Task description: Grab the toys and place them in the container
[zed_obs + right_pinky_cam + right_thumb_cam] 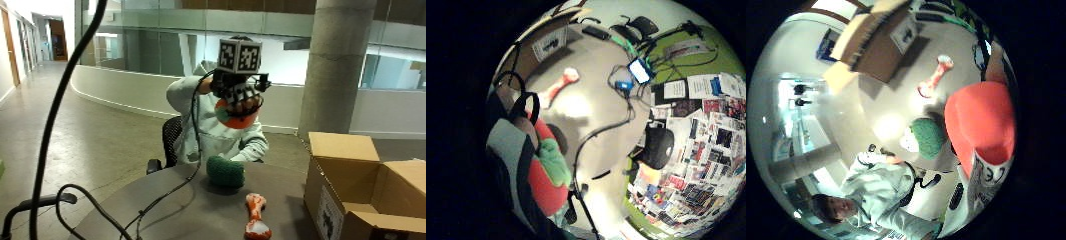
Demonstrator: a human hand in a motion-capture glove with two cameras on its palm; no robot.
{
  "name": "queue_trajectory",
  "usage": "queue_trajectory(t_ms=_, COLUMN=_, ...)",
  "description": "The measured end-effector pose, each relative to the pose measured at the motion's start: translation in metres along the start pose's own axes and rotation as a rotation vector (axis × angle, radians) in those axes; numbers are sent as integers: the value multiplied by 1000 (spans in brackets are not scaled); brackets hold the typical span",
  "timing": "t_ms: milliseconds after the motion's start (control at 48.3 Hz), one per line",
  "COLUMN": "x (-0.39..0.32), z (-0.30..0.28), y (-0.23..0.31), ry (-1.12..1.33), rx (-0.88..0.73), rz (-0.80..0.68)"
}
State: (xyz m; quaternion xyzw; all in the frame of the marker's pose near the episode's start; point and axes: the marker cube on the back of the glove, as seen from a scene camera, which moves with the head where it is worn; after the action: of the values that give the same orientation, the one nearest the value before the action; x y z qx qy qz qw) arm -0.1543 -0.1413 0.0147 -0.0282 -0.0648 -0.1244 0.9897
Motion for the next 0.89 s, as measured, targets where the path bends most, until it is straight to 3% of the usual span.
queue_trajectory(t_ms=207, x=-84, z=-84, y=-51, ry=-151, rx=257, rz=-68)
queue_trajectory(t_ms=415, x=-155, z=-82, y=-106, ry=-500, rx=537, rz=-107)
queue_trajectory(t_ms=518, x=-194, z=-65, y=-128, ry=-589, rx=600, rz=-128)
queue_trajectory(t_ms=601, x=-209, z=-46, y=-145, ry=-593, rx=520, rz=-129)
queue_trajectory(t_ms=725, x=-215, z=-9, y=-167, ry=-489, rx=203, rz=-85)
queue_trajectory(t_ms=891, x=-210, z=6, y=-165, ry=-400, rx=190, rz=-92)
